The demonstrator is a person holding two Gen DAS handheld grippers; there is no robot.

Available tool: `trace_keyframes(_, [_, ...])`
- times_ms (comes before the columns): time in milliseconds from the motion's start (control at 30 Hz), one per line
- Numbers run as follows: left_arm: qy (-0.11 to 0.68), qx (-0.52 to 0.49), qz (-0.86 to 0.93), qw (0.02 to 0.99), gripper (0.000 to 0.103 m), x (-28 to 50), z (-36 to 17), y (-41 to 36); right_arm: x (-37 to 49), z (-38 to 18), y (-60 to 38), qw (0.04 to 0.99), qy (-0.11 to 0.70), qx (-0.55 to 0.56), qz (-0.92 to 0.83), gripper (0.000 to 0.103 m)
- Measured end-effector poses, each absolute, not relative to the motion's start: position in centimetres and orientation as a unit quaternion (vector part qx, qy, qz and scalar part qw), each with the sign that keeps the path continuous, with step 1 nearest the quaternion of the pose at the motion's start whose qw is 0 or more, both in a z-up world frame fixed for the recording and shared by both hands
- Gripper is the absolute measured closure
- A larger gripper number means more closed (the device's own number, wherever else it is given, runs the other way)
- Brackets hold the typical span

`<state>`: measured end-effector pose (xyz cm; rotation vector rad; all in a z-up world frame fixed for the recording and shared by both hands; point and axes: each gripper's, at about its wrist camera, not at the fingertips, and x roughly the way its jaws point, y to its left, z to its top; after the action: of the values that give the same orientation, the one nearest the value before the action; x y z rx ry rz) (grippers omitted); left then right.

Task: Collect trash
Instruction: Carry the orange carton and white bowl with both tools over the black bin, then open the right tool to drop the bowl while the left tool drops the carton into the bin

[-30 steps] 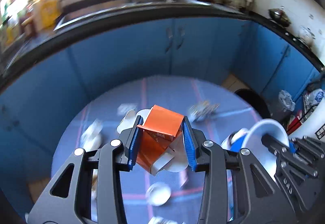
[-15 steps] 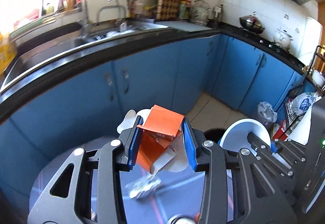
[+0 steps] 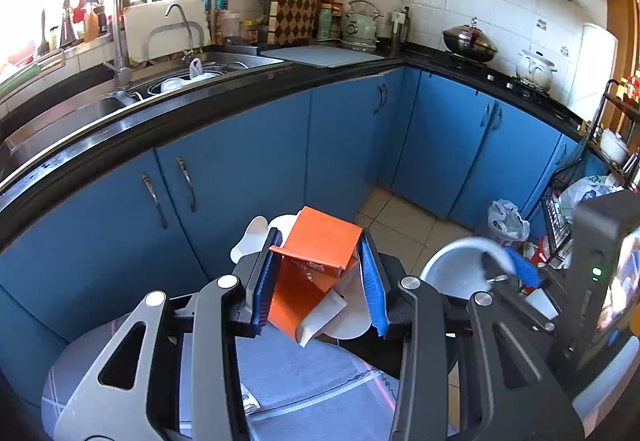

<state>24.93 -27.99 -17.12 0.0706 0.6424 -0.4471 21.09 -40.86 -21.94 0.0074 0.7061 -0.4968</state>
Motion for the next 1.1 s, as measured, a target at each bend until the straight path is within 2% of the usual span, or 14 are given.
trace_keyframes(67, [0.314,0.037,-0.222,0.922,0.064,24.8,-17.2,-28.4,20.4,-21.6,-40.9,0.912,0.321,-0.001,-0.256,0.012])
trace_keyframes(133, [0.314,0.040,-0.225,0.922,0.064,24.6,-17.3,-28.7,19.9,-21.0,-40.8,0.915,0.303,-0.013,-0.265,0.012])
trace_keyframes(600, [0.327,0.040,-0.260,0.908,0.061,25.1,-17.2,-33.3,17.2,-21.2,-44.1,0.893,0.315,-0.009,-0.321,0.012])
trace_keyframes(700, [0.328,0.040,-0.274,0.903,0.051,25.4,-17.2,-34.9,16.6,-21.5,-44.8,0.888,0.319,-0.001,-0.331,0.012])
trace_keyframes(767, [0.330,0.036,-0.282,0.900,0.031,25.7,-17.1,-35.6,16.1,-21.7,-45.2,0.886,0.320,0.003,-0.336,0.012])
trace_keyframes(867, [0.319,0.036,-0.281,0.905,0.014,25.7,-16.7,-36.5,15.5,-21.9,-45.8,0.883,0.322,0.010,-0.341,0.012])
trace_keyframes(1100, [0.320,0.033,-0.268,0.908,0.009,25.8,-16.7,-36.2,15.0,-22.2,-46.0,0.883,0.325,0.018,-0.338,0.012])
